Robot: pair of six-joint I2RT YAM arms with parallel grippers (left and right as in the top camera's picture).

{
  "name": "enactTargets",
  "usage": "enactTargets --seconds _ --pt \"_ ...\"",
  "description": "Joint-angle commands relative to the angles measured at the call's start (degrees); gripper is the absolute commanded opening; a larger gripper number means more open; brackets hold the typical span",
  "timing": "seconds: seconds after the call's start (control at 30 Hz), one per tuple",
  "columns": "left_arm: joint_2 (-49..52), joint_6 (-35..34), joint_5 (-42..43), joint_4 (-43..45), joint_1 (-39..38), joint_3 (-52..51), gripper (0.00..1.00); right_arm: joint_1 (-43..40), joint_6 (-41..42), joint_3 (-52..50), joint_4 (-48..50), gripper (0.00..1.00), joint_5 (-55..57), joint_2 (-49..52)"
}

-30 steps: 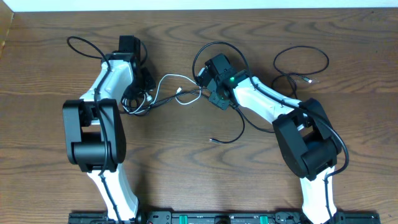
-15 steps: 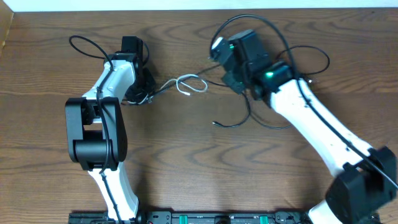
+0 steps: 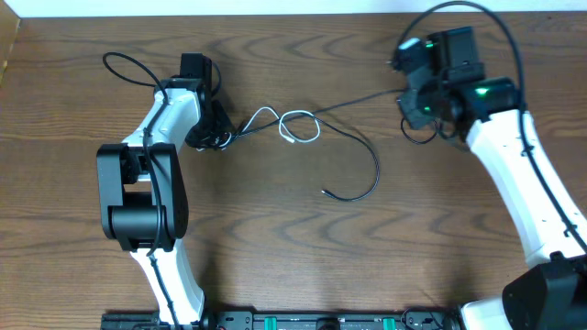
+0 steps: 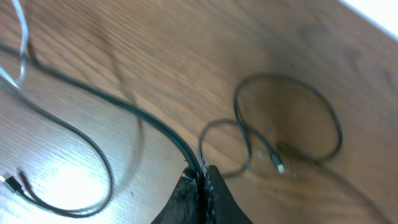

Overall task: Untangle cables
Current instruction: 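Pull the grasped black cable up and right with the right gripper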

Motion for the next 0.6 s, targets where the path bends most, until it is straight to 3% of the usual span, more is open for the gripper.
enactTargets --seconds 0.0,0.57 --pt "1.77 0.35 -4.44 -0.81 0.96 -0.72 0.14 -4.39 2.21 0.42 -1.70 0.01 3.58 -1.79" --pt "1.77 0.31 -4.42 -1.99 5.44 -0.61 0.14 -23.32 2.56 0.35 -10.19 0.01 7.34 -1.79"
